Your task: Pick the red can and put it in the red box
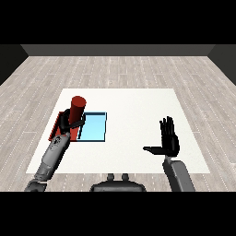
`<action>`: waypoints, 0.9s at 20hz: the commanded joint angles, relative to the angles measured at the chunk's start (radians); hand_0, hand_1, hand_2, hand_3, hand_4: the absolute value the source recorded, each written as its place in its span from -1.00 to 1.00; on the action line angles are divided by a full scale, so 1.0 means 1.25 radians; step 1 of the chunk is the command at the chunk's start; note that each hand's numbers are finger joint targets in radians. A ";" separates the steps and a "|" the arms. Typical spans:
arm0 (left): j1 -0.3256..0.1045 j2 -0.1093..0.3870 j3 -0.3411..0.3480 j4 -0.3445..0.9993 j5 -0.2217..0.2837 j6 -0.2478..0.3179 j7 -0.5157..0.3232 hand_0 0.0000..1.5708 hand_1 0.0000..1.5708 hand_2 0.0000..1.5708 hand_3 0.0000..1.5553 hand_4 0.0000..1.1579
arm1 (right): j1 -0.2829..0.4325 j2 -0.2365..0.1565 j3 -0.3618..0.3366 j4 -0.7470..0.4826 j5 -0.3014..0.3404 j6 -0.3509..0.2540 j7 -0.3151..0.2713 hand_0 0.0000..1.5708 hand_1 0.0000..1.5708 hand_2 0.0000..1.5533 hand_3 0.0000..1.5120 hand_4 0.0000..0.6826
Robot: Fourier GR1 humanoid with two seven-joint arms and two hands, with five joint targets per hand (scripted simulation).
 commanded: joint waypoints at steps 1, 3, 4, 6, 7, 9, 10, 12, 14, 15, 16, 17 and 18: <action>-0.017 0.078 0.041 0.153 -0.017 -0.035 0.042 1.00 1.00 0.97 0.91 0.92 | 0.005 -0.008 -0.022 0.025 -0.018 0.021 -0.002 -1.00 -1.00 -1.00 -1.00 -1.00; -0.025 0.085 0.030 0.220 -0.043 -0.033 0.063 1.00 1.00 0.99 0.94 0.87 | -0.049 0.012 -0.032 0.085 -0.013 0.008 -0.005 -1.00 -1.00 -1.00 -1.00 -1.00; -0.036 0.084 0.035 0.305 -0.042 -0.065 0.029 1.00 1.00 0.99 0.92 0.83 | -0.007 0.002 -0.029 0.046 -0.010 0.006 0.000 -1.00 -1.00 -1.00 -1.00 -1.00; -0.085 0.089 0.022 0.389 -0.084 -0.043 0.066 1.00 1.00 0.97 0.89 0.82 | -0.052 0.009 -0.014 0.062 0.016 -0.020 0.030 -1.00 -1.00 -1.00 -1.00 -1.00; -0.081 0.096 0.022 0.433 -0.089 -0.050 0.075 1.00 1.00 0.97 0.89 0.81 | -0.045 0.010 -0.034 0.111 0.001 0.015 -0.023 -1.00 -1.00 -1.00 -1.00 -1.00; -0.098 0.118 0.031 0.528 -0.092 -0.089 0.074 1.00 1.00 0.94 0.82 0.73 | -0.027 0.006 -0.036 0.108 -0.007 0.032 -0.033 -1.00 -1.00 -1.00 -1.00 -1.00; -0.124 0.102 0.022 0.573 -0.108 -0.065 0.112 0.92 0.92 0.82 0.75 0.68 | -0.066 0.018 -0.038 0.114 -0.017 0.028 -0.025 -1.00 -1.00 -1.00 -1.00 -1.00; -0.151 0.117 0.017 0.651 -0.125 -0.094 0.130 0.20 0.20 0.08 -0.13 0.54 | -0.064 0.014 -0.050 0.141 -0.004 0.024 -0.042 -1.00 -1.00 -1.00 -1.00 -1.00; -0.169 0.080 0.025 0.725 -0.128 -0.089 0.111 -0.19 -0.19 -0.24 -1.00 0.33 | -0.087 0.023 -0.041 0.164 0.019 0.008 -0.045 -1.00 -1.00 -1.00 -1.00 -1.00; -0.174 0.107 0.018 0.748 -0.139 -0.124 0.103 -1.00 -1.00 -1.00 -1.00 0.24 | -0.101 0.060 -0.013 0.208 0.039 -0.001 -0.074 -1.00 -1.00 -1.00 -1.00 -1.00; -0.182 0.074 0.017 0.779 -0.143 -0.105 0.105 -1.00 -1.00 -0.59 -1.00 0.22 | -0.086 0.025 -0.039 0.164 0.019 0.011 -0.045 -1.00 -1.00 -1.00 -1.00 -1.00; -0.190 0.062 0.010 0.800 -0.154 -0.113 0.107 0.23 0.23 0.16 -1.00 0.25 | -0.108 0.039 -0.036 0.257 0.036 0.033 -0.102 -1.00 -1.00 -1.00 -1.00 -1.00; -0.195 0.035 0.009 0.820 -0.158 -0.090 0.106 0.17 0.17 0.12 -1.00 0.23 | -0.129 0.047 -0.048 0.253 0.021 0.020 -0.084 -1.00 -1.00 -1.00 -1.00 -1.00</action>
